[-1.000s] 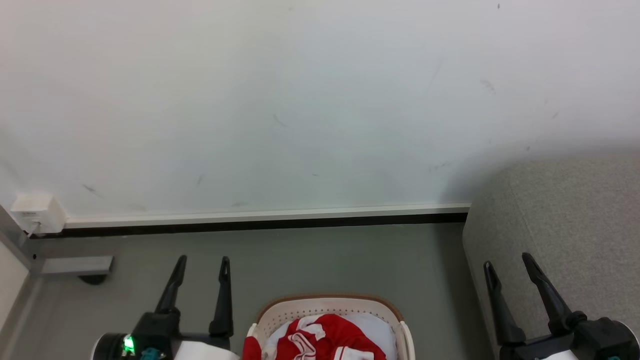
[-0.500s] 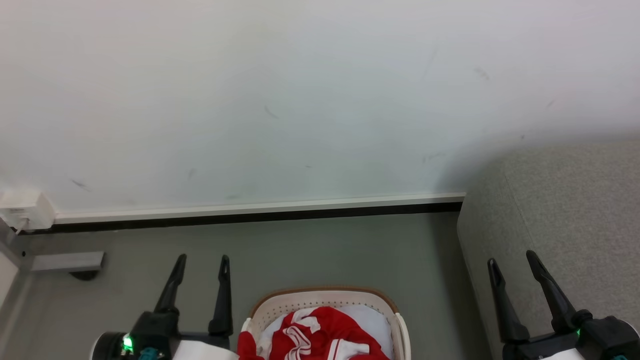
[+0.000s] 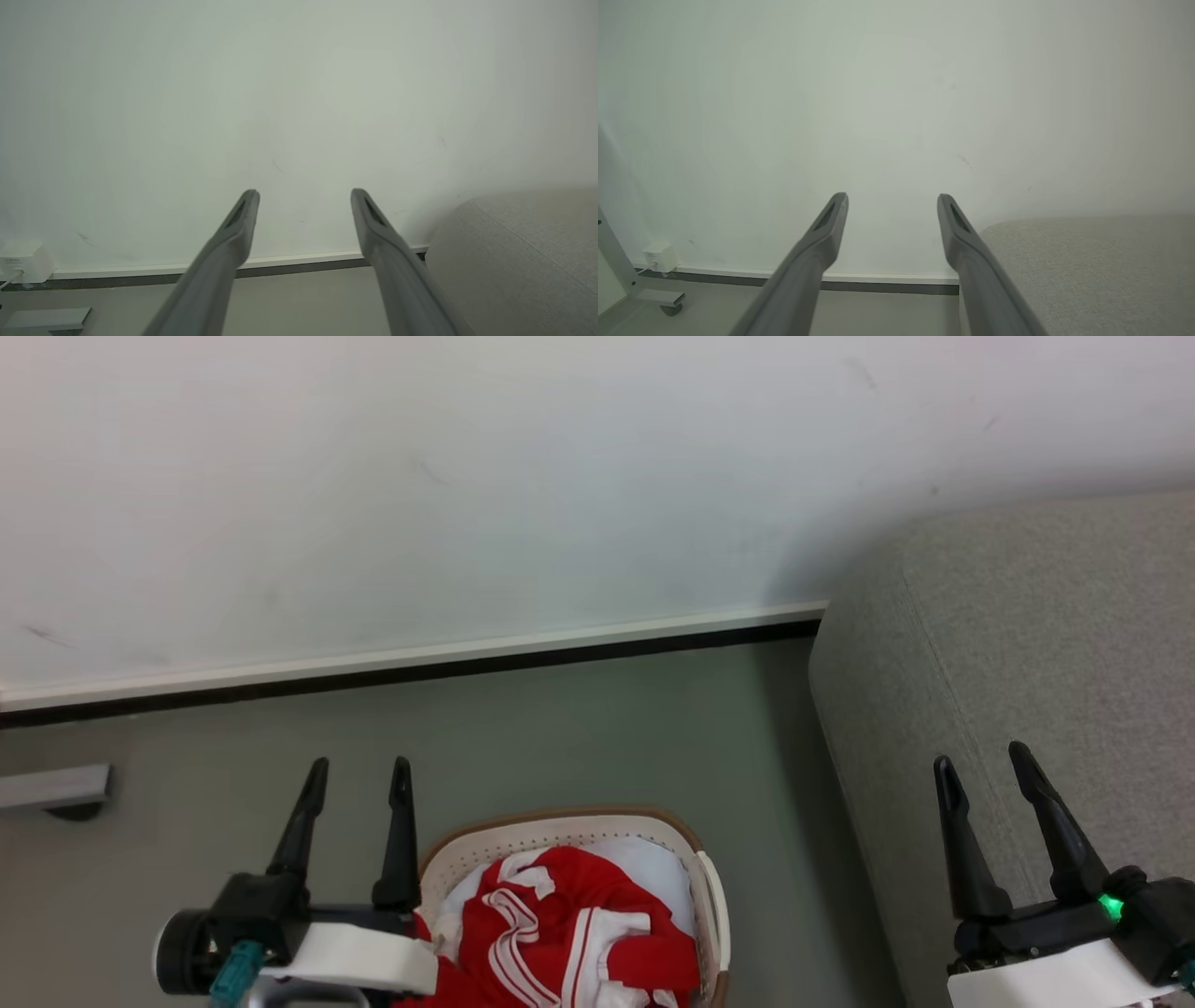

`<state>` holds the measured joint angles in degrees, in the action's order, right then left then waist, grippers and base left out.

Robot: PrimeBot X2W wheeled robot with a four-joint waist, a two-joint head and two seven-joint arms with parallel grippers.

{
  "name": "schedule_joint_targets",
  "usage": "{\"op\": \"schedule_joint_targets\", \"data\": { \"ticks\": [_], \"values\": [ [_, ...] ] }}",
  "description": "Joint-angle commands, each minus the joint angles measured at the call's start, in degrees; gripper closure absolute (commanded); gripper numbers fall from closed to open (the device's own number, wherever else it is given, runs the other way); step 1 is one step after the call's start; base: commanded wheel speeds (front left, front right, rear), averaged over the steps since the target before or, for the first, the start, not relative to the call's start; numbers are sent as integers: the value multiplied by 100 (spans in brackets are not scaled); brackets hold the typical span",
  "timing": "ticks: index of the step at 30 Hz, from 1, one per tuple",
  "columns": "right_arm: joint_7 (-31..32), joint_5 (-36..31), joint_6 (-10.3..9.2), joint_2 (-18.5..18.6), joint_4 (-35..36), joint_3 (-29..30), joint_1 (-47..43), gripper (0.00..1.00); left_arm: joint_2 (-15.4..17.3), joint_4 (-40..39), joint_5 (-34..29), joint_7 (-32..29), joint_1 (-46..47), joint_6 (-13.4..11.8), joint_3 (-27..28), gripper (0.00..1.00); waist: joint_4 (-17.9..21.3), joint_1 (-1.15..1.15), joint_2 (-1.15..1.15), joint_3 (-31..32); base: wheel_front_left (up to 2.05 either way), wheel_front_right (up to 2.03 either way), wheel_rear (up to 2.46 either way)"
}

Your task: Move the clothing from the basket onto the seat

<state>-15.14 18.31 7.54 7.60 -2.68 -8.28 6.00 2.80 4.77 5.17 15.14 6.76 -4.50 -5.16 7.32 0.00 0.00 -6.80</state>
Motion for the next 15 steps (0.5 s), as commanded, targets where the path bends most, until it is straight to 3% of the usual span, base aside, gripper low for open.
{"op": "schedule_joint_targets", "data": {
  "ticks": [1,9,15],
  "values": [
    [0,85,-10,19,60,28,149,0,20,64,89,2,154,36,21,0,186,0,0,-284,0,0,0],
    [0,226,-11,-75,247,60,519,0,21,564,-95,2,730,264,4,0,454,0,0,-1058,0,0,0],
    [0,324,-10,-172,406,121,915,0,70,1554,-146,2,1361,568,-21,0,698,0,0,-1794,0,0,0]
  ]
}}
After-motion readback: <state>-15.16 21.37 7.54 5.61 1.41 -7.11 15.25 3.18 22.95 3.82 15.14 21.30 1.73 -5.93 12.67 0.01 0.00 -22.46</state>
